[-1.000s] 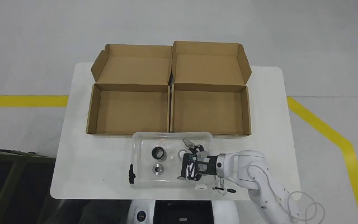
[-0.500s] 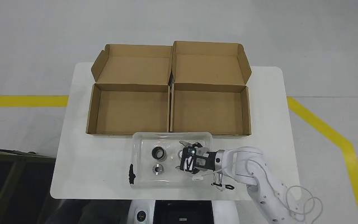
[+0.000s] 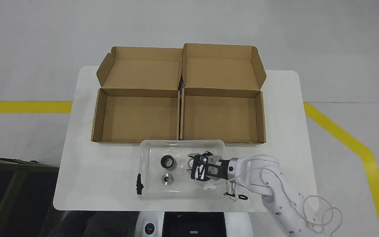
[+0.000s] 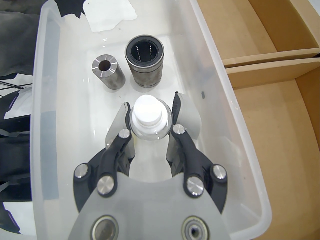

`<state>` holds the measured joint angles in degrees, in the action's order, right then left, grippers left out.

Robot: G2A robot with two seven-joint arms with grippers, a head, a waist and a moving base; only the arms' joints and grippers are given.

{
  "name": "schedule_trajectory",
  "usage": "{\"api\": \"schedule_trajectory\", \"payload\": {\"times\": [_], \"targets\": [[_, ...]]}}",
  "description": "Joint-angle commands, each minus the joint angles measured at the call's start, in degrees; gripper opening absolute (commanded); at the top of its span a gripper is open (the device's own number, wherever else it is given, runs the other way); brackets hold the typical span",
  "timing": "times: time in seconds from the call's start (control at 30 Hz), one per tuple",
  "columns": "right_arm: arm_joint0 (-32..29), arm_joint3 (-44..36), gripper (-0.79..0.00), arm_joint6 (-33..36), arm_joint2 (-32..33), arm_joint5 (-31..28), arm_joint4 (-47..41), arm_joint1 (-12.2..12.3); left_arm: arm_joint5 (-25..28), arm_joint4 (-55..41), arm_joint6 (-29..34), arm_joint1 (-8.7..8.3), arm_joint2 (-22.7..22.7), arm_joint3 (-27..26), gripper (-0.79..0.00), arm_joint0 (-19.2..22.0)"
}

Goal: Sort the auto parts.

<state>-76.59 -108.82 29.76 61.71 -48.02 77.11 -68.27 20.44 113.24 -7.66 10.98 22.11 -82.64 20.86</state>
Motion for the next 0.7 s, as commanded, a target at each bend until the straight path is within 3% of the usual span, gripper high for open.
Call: {"api": "schedule_trajectory", "payload": {"times": [0.0, 0.67], "targets": [[0.0, -0.5, -0.785, -0.8, 0.2, -0.3, -0.4, 0.1, 0.0, 0.0, 0.0, 0.0, 0.0, 0.0, 0.0, 0.0], [1.9, -8.4, -0.785, -15.2, 4.2, -1.2, -4.8, 1.2, 0.0, 0.0, 0.0, 0.0, 0.0, 0.0, 0.0, 0.0]]}}
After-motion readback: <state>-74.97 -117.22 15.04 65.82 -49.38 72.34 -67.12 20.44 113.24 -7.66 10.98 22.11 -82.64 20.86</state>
